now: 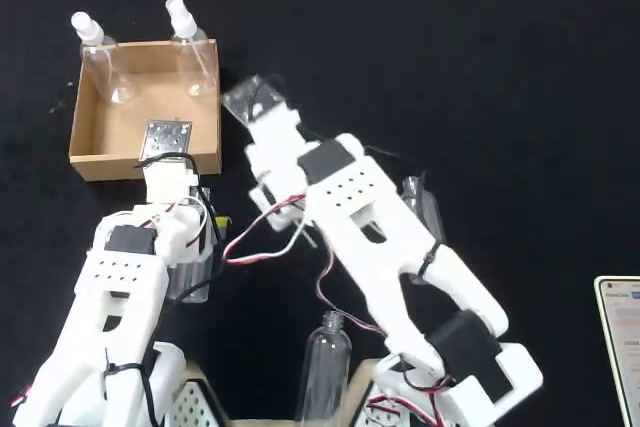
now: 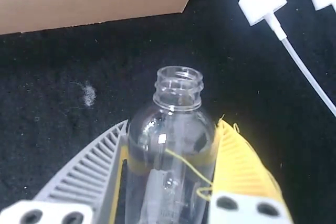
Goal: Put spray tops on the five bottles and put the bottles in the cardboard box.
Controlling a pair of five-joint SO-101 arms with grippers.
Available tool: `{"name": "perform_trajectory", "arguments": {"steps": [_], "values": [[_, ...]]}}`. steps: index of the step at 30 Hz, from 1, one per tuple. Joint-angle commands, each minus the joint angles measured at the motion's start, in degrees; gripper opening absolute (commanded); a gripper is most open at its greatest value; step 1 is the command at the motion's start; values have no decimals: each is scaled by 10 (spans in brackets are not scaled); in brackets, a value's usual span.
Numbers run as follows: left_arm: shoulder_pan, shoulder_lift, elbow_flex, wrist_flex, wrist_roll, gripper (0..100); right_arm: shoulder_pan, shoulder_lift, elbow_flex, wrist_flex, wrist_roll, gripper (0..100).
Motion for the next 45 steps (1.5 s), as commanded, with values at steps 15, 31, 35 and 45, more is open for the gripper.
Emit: {"name": "perform_trajectory", "arguments": {"steps": [15, 31, 35, 45], "values": [[2, -14, -2, -11, 5, 181, 1, 263, -200, -158, -57, 226], [2, -14, -3, -11, 5, 181, 45, 303, -227, -101, -53, 11], [2, -14, -3, -11, 5, 181, 44, 243, -226, -59, -53, 25], [2, -14, -3, -11, 5, 181, 26, 68, -1, -71, -53, 18]]}}
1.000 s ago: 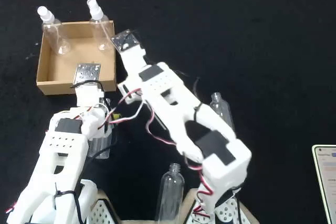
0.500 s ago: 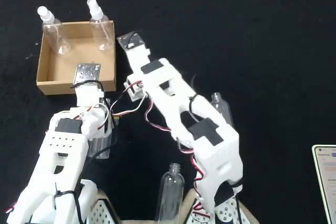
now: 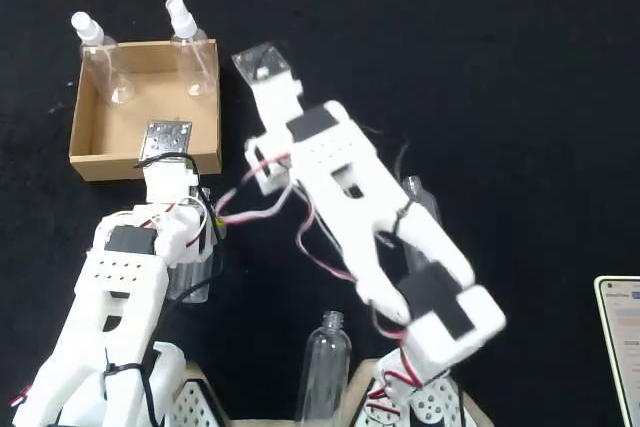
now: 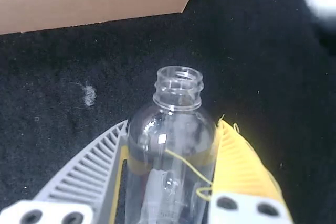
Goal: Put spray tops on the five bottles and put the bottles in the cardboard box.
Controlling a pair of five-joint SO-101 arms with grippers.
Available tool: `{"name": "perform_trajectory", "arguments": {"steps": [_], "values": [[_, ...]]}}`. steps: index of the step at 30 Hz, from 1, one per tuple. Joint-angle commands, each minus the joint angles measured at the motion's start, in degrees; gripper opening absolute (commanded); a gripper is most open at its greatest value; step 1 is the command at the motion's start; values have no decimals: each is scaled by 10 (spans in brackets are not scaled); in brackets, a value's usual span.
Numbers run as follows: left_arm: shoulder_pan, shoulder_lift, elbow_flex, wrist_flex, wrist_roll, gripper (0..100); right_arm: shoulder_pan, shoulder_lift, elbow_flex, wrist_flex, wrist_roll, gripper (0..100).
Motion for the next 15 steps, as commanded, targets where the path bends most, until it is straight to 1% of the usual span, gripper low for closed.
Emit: {"name": "perform_trajectory", "arguments": {"steps": [1, 4, 5, 7, 10, 12, 15], "values": [[2, -14, -3, -11, 5, 181, -12, -91, 131, -72, -1, 18], [2, -14, -3, -11, 5, 181, -9, -131, 222, -137, 4, 23], [2, -14, -3, -11, 5, 181, -9, -138, 242, -149, 19, 31], [2, -14, -3, -11, 5, 181, -11, -139, 262, -149, 56, 86], [2, -14, -5, -11, 5, 181, -12, -139, 271, -148, 69, 186], [2, -14, -5, -11, 5, 181, -12, -143, 255, -126, 77, 209], [2, -14, -5, -11, 5, 181, -12, -138, 182, -39, 77, 198]]}}
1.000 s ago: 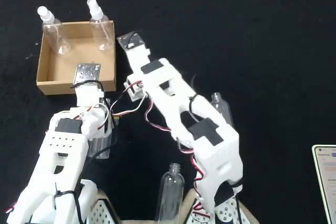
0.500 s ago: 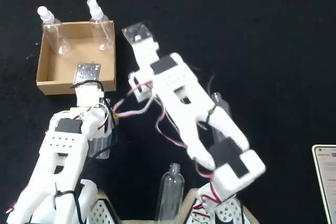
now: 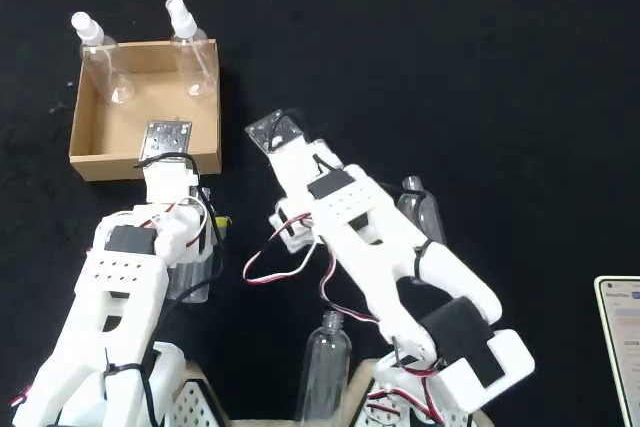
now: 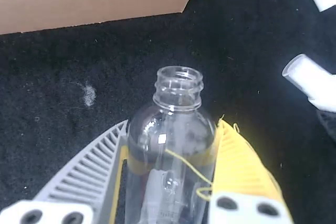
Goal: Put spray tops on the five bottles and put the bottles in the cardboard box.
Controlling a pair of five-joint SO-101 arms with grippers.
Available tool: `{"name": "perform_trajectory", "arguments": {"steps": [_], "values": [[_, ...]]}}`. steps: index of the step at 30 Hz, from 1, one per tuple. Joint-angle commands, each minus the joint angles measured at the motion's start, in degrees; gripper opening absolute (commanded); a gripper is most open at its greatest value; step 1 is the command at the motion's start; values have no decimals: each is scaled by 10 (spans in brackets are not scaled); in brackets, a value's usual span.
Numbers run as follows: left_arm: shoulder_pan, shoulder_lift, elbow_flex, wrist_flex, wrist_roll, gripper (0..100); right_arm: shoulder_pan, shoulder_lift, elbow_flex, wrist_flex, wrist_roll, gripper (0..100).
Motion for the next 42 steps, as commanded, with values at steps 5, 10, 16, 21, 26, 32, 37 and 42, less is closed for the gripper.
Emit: {"name": "perform_trajectory", "arguments": {"steps": [5, 10, 16, 21, 26, 32, 37, 42], "values": [[2, -14, -4, -11, 5, 181, -11, 3, -186, 178, 10, 202], [2, -14, -4, -11, 5, 181, -13, 80, -203, 164, 51, 202], [2, -14, -5, -11, 5, 181, -11, 148, -203, 127, 92, 202], [2, -14, -6, -10, 5, 181, -11, 159, -203, 126, 113, 198], [2, -14, -6, -10, 5, 181, -11, 162, -227, 117, 113, 201], [2, -14, -5, -10, 5, 181, -9, 163, -218, 104, 113, 198], [2, -14, -6, -10, 5, 181, -11, 163, -189, 98, 113, 198], [2, -14, -6, -10, 5, 181, -11, 163, -182, 98, 114, 198]]}}
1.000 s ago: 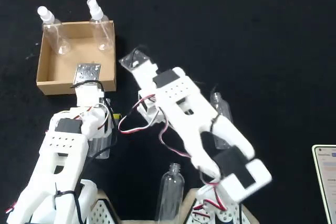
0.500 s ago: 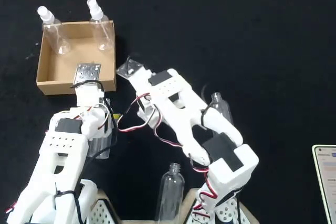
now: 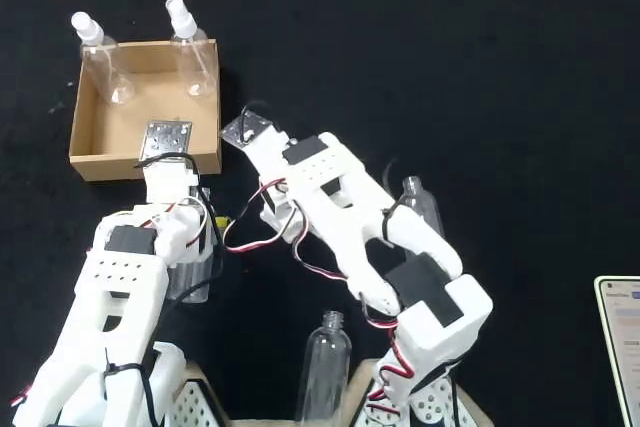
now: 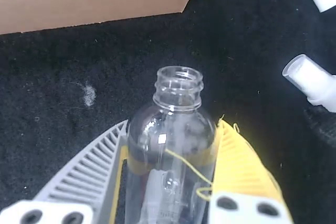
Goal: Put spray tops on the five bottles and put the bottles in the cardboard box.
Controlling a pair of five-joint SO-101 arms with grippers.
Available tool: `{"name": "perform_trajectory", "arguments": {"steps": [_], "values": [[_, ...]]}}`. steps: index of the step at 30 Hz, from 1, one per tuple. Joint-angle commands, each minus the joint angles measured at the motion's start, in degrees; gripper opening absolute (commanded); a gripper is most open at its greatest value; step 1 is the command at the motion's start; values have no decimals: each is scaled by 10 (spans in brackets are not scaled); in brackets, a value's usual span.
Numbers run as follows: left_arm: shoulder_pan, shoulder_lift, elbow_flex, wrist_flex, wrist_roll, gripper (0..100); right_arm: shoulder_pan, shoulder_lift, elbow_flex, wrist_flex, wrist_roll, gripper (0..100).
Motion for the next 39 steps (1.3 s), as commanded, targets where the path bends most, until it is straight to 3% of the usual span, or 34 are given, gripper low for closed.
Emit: {"name": "perform_trajectory", "arguments": {"steps": [1, 11, 22, 28, 36, 39], "values": [[2, -14, -6, -10, 5, 181, -4, -1, -2, -12, 4, 198], [2, -14, -6, -8, 5, 181, -1, -8, 15, -31, 3, 96], [2, -24, -7, -6, 5, 184, 57, -214, -175, 182, -4, 94], [40, -156, 8, -7, 0, 184, 65, -285, -214, 184, -86, 93], [93, -377, 48, -13, 4, 184, 127, -373, -301, 179, -165, 93], [105, -449, 94, -70, 4, 182, 126, -386, -337, 153, -196, 93]]}}
